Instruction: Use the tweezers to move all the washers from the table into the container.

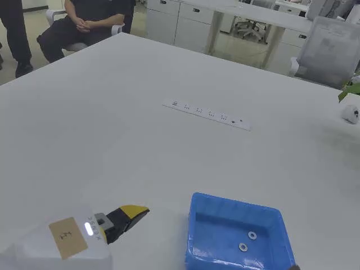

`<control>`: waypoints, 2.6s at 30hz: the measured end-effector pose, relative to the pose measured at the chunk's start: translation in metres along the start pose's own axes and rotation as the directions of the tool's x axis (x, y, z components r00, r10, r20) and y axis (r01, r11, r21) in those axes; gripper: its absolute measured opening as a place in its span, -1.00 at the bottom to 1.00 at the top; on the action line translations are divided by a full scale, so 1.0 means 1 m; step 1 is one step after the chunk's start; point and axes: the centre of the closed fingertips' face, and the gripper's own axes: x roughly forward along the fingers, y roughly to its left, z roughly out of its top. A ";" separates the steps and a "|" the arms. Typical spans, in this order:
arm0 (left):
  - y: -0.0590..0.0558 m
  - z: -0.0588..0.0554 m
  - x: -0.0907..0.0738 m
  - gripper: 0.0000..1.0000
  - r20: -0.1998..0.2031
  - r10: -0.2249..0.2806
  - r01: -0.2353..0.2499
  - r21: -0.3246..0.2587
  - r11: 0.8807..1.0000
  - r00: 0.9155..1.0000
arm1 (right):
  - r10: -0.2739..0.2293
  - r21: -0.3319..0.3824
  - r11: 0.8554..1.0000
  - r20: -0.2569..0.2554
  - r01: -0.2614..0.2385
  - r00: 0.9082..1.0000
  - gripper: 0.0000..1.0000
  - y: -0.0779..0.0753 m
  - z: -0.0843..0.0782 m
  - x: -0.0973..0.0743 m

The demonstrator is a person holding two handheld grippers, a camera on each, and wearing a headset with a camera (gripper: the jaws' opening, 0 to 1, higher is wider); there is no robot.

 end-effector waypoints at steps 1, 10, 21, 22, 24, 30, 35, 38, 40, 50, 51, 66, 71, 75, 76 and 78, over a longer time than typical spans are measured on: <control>0.000 0.000 0.000 0.35 0.000 0.000 0.000 0.002 1.000 1.000 | -0.009 -0.011 1.000 -0.003 0.009 1.000 -0.93 -0.001 -0.001 0.000; -0.001 0.001 0.000 0.35 -0.001 -0.007 0.007 0.004 1.000 1.000 | -0.014 -0.080 0.997 -0.028 0.011 1.000 -0.93 0.003 -0.005 0.003; -0.002 0.000 0.000 0.34 -0.009 -0.015 0.015 0.012 1.000 1.000 | -0.017 -0.351 0.936 -0.081 -0.013 0.997 -0.93 0.021 -0.013 0.004; -0.002 0.000 0.000 0.34 -0.010 -0.017 0.017 0.013 1.000 1.000 | -0.013 -0.363 0.932 -0.084 -0.018 0.996 -0.93 0.023 -0.014 0.005; -0.003 0.000 0.000 0.34 -0.013 -0.019 0.020 0.016 1.000 1.000 | -0.020 -0.383 0.924 -0.085 -0.014 0.996 -0.94 0.025 -0.016 0.005; -0.005 0.001 0.000 0.35 -0.010 -0.026 0.027 0.015 1.000 1.000 | -0.027 -0.451 0.892 -0.092 -0.017 0.995 -0.95 0.023 -0.019 0.003; -0.006 0.002 0.000 0.36 0.001 -0.030 0.030 0.007 1.000 1.000 | -0.019 -0.445 0.895 -0.094 -0.025 0.995 -0.96 0.023 -0.020 0.002; -0.005 0.002 -0.001 0.36 0.003 -0.027 0.027 0.007 1.000 1.000 | -0.040 -0.412 0.911 -0.085 0.002 0.996 -0.97 0.018 -0.017 0.002; -0.005 0.002 -0.001 0.36 0.003 -0.026 0.026 0.006 1.000 1.000 | -0.051 -0.400 0.916 -0.082 0.014 0.995 -0.97 0.017 -0.015 0.004; -0.003 0.002 -0.001 0.36 0.008 -0.014 0.014 0.004 1.000 1.000 | -0.032 -0.374 0.928 -0.060 0.007 0.998 -0.96 0.026 0.013 -0.002; -0.003 0.002 -0.001 0.36 0.008 -0.014 0.014 0.003 1.000 1.000 | -0.022 -0.356 0.935 -0.054 0.001 0.998 -0.96 0.027 0.017 -0.003; -0.002 0.003 -0.002 0.35 0.013 -0.008 0.008 -0.001 1.000 1.000 | 0.002 -0.253 0.967 0.071 0.016 0.997 -0.95 0.030 0.060 -0.016; -0.002 0.003 -0.002 0.35 0.013 -0.009 0.009 0.001 1.000 1.000 | -0.026 -0.208 0.977 0.125 0.052 0.992 -0.95 0.017 0.072 -0.019; -0.002 0.003 -0.002 0.34 0.013 -0.009 0.009 0.001 1.000 1.000 | -0.031 -0.181 0.982 0.144 0.057 0.989 -0.95 0.013 0.077 -0.018; -0.002 0.003 -0.002 0.34 0.015 -0.008 0.008 0.001 1.000 1.000 | -0.038 -0.175 0.983 0.147 0.063 0.988 -0.95 0.012 0.079 -0.017; -0.002 0.003 -0.002 0.34 0.015 -0.009 0.009 -0.002 1.000 1.000 | -0.049 -0.159 0.985 0.149 0.073 0.988 -0.95 0.007 0.080 -0.013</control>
